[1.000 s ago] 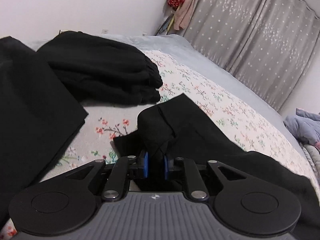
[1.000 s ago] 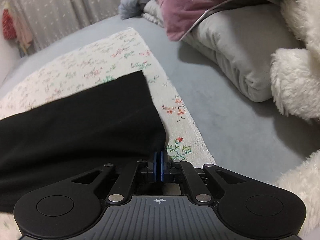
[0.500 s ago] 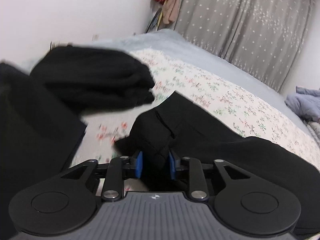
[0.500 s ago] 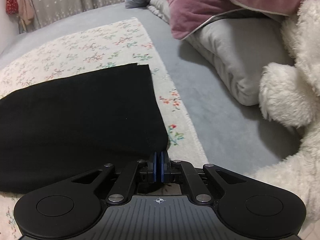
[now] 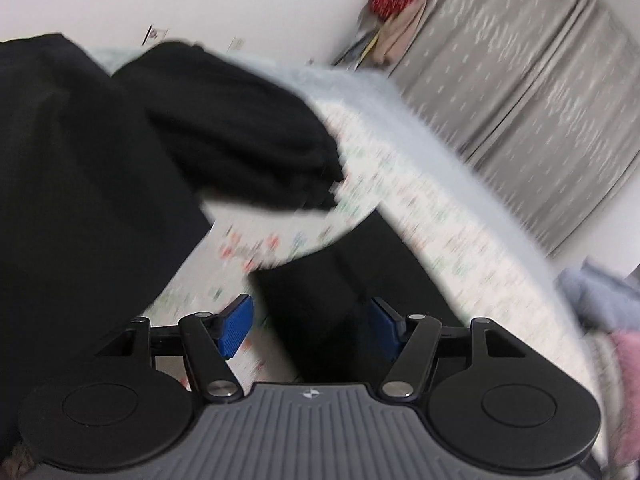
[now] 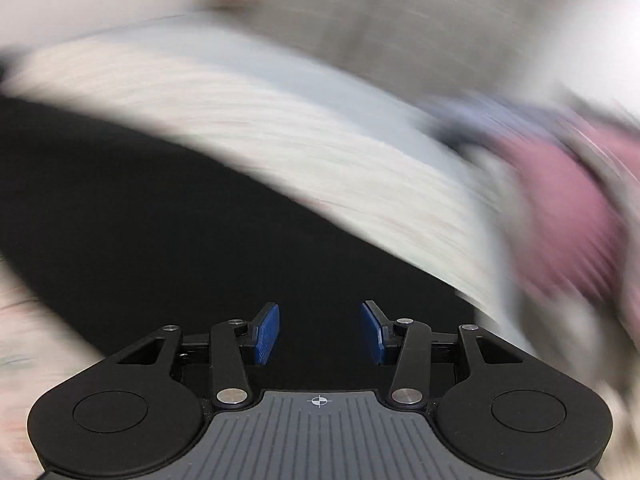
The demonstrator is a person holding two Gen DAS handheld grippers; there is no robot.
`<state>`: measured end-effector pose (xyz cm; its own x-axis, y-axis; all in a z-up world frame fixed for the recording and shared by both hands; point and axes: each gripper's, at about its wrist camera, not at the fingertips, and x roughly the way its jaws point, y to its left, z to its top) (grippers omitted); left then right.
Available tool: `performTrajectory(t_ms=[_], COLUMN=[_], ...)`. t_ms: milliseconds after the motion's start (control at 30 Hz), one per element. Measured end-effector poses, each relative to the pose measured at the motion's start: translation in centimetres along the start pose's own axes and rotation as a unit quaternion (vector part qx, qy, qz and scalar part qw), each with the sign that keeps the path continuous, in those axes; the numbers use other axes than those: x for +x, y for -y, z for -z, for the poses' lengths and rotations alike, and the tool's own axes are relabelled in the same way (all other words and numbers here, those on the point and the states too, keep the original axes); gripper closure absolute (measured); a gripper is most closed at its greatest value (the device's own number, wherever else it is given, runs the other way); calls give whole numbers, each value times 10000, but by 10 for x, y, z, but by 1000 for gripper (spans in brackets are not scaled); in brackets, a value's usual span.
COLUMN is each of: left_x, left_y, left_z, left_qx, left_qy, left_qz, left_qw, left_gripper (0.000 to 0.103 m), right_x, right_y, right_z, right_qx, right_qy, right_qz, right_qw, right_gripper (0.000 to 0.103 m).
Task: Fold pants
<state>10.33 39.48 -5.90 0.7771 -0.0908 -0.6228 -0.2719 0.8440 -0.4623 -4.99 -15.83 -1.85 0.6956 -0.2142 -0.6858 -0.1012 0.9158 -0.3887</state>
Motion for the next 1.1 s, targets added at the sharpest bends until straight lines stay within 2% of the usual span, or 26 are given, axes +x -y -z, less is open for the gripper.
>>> performTrajectory(t_ms=[67,167,267,333,367,433,467,500,600,733,833,867,900,933,1000,1067,1100], left_x=[0,7,22,30,33,39,41,42,34,12,-13,-19,-26,-31,-38,-35,-28], left_y=[0,8,21,23,23,25,24,23,16,13,13,12,9,4,-2,-2,-4], left_z=[7,8,4,0,-1,-3,-4,-5,-6,-5,0,2,5,6,10,15,19], left_qx=[-77,8,368,325,260,258,274,264,24,-212,-319,-337,-423,-552,-601,-323,-277], left_qy=[-40,0,-21,-53,-61,-72,-49,-9,78,468,798,854,855,819,847,837,714], left_qz=[37,25,-230,-269,-263,-310,-339,-415,-340,-228,-169,-213,-245,-231,-230,-422,-546], left_qw=[10000,10000,9991,9991,9993,9992,9990,9988,9994,9984,9962,9955,9951,9948,9943,9951,9956], left_gripper=[26,25,25,25,25,25,31,48,68,73,74,74,74,74,74,74,74], right_x=[2,4,4,4,4,3,-2,-6,-17,-19,-5,-2,-1,0,-11,-28,-31], right_y=[-59,-136,-193,-218,-228,-244,-252,-257,-266,-278,-290,-289,-288,-288,-287,-274,-270], right_z=[-14,-28,-41,-51,-57,-63,-66,-69,-76,-72,-70,-71,-74,-75,-77,-83,-86], right_qx=[-758,-1738,-2479,-2690,-2709,-2827,-2890,-2889,-2639,-2725,-2913,-2846,-2758,-2735,-2812,-2508,-2372], right_qy=[186,549,871,1058,1098,1194,1280,1356,1542,1466,1428,1392,1301,1211,1298,1386,1352], right_qz=[-516,-1287,-1341,-1420,-1523,-1617,-1653,-1728,-2010,-2303,-1863,-1880,-1988,-2077,-1892,-1871,-1939], right_qw=[9956,9748,9555,9467,9441,9379,9342,9318,9307,9226,9274,9297,9314,9314,9318,9396,9423], right_gripper=[64,64,65,67,72,74,74,74,74,70,71,74,94,100,101,101,100])
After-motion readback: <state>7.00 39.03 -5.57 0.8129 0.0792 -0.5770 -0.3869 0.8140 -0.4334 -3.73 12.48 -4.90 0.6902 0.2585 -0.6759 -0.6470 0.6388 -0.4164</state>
